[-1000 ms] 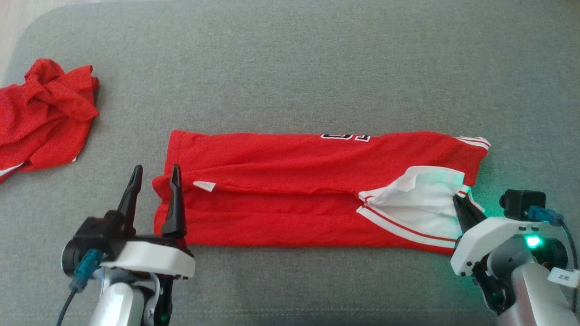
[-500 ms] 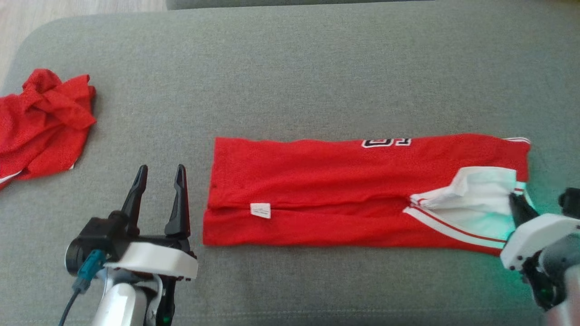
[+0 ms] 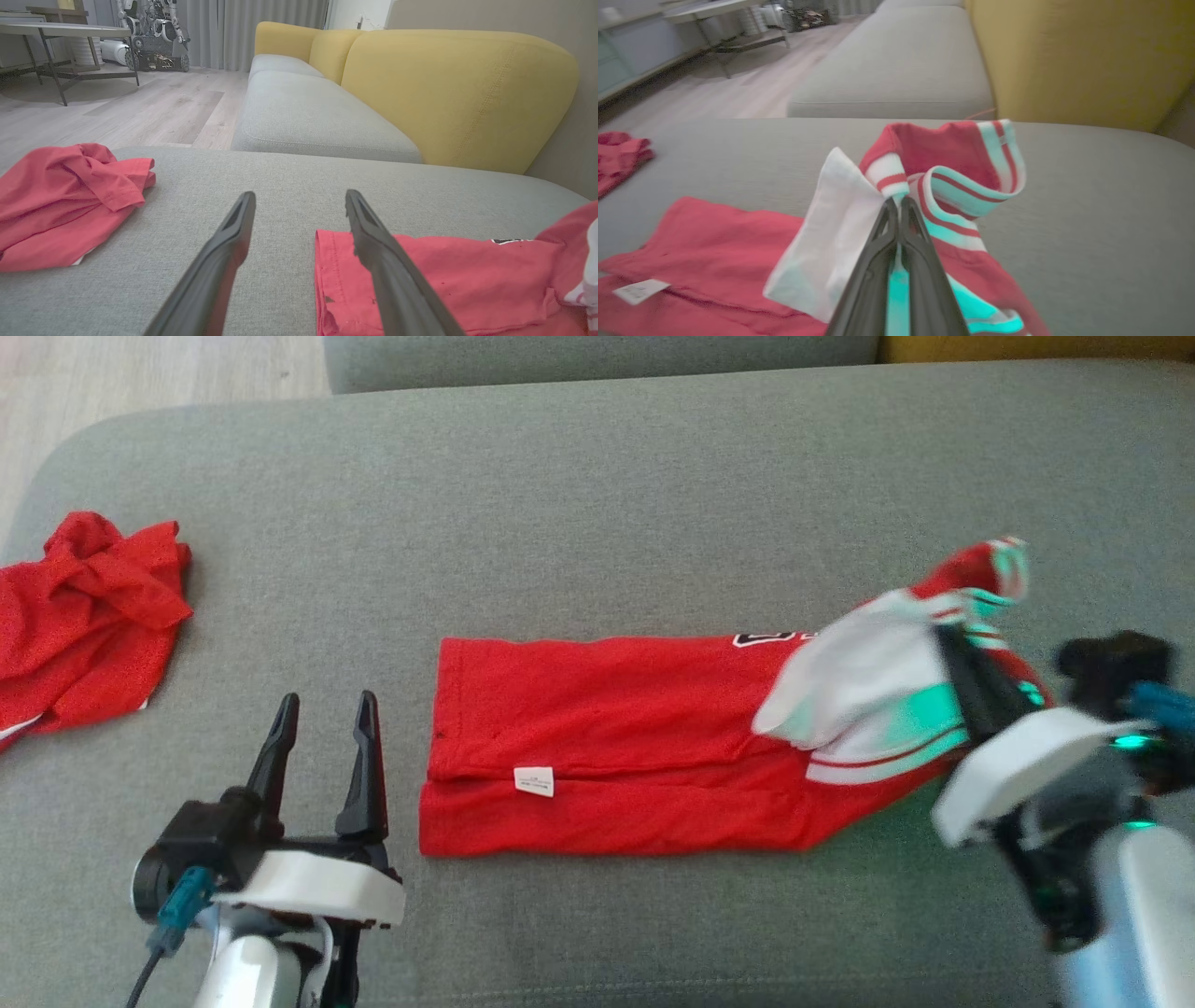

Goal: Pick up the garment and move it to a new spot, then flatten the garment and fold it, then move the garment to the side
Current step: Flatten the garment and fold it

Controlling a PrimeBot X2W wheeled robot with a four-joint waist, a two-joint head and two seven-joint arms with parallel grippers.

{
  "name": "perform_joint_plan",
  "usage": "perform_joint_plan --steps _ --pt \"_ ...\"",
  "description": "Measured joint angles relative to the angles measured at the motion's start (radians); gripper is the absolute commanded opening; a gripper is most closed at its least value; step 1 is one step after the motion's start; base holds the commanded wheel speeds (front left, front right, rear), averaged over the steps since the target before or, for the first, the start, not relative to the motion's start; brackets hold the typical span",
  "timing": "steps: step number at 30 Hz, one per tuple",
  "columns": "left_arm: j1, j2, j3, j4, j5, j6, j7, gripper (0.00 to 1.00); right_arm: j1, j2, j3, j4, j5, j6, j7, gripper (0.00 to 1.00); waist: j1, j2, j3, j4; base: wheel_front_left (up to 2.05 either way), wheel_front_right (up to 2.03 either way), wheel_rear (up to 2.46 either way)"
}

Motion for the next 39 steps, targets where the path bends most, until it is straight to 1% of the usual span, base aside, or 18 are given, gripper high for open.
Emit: perform_joint_plan --steps 2,4,8,12,14,17,18,24,25,26,27,30,33,37,39 --pt "0.0 -0.002 -0.001 -0.001 0.0 0.0 0.0 1.0 -0.001 0.025 0.057 -0.05 0.0 0.0 0.03 0.0 0.0 0.0 -0.003 0.002 0.0 0.0 0.0" --pt "0.0 -0.005 -0.002 -0.001 0.0 -0.003 0.0 1.0 -0.003 0.06 0.117 -0.072 0.004 0.0 0.043 0.0 0.0 0.0 -0.005 0.008 0.0 0.0 0.0" --pt "-0.002 -0.012 -0.011 0.001 0.0 -0.007 0.0 1.0 -0.016 0.108 0.242 -0.047 0.03 0.0 0.05 0.0 0.0 0.0 -0.006 0.03 0.0 0.0 0.0" --pt "-0.004 -0.015 -0.023 0.007 0.0 -0.016 0.0 1.0 -0.049 0.115 0.364 0.048 0.084 0.0 0.014 0.0 0.0 0.0 -0.001 0.059 0.0 0.0 0.0" --pt "-0.007 -0.017 -0.026 0.01 0.0 -0.019 0.0 1.0 -0.069 0.115 0.42 0.104 0.15 0.0 -0.03 0.0 0.0 0.0 0.003 0.076 0.0 0.0 0.0" --pt "-0.014 -0.019 -0.029 0.013 0.0 -0.021 0.0 1.0 -0.114 0.115 0.487 0.19 0.215 0.0 -0.094 0.0 0.0 0.0 0.012 0.104 0.0 0.0 0.0" --pt "-0.025 -0.02 -0.031 0.018 -0.001 -0.021 0.0 1.0 -0.154 0.114 0.526 0.249 0.252 0.0 -0.131 0.0 0.0 0.0 0.02 0.12 0.0 0.0 0.0" --pt "-0.045 -0.022 -0.038 0.028 -0.001 -0.021 0.0 1.0 -0.257 0.113 0.64 0.394 0.337 0.0 -0.22 0.0 0.0 0.0 0.043 0.155 0.0 0.0 0.0" --pt "-0.047 -0.022 -0.039 0.028 -0.001 -0.021 0.0 1.0 -0.27 0.112 0.658 0.414 0.349 0.0 -0.238 0.08 0.0 0.0 0.046 0.158 0.0 0.0 0.0" --pt "-0.047 -0.023 -0.041 0.028 -0.001 -0.021 0.0 1.0 -0.282 0.112 0.671 0.433 0.358 0.0 -0.256 0.32 0.0 0.0 0.048 0.161 0.0 0.0 0.0" --pt "-0.047 -0.023 -0.043 0.03 -0.001 -0.021 0.0 1.0 -0.294 0.111 0.685 0.45 0.37 0.0 -0.271 1.0 0.0 0.0 0.049 0.163 0.0 0.0 0.0" --pt "-0.047 -0.024 -0.047 0.033 -0.001 -0.021 0.0 1.0 -0.326 0.109 0.729 0.47 0.399 0.0 -0.326 1.0 0.0 0.0 0.053 0.162 0.0 0.0 0.0" --pt "-0.047 -0.025 -0.045 0.033 -0.001 -0.021 0.0 1.0 -0.359 0.109 0.758 0.468 0.403 0.0 -0.39 1.0 0.0 0.0 0.053 0.153 0.0 0.0 0.0" --pt "-0.047 -0.026 -0.03 0.033 0.0 -0.021 0.0 1.0 -0.381 0.109 0.76 0.418 0.402 0.0 -0.476 1.0 0.0 0.0 0.048 0.132 0.0 0.0 0.0" --pt "-0.047 -0.026 -0.027 0.033 0.0 -0.021 0.0 1.0 -0.381 0.11 0.747 0.406 0.393 0.0 -0.492 1.0 0.0 0.0 0.046 0.125 0.0 0.0 0.0"
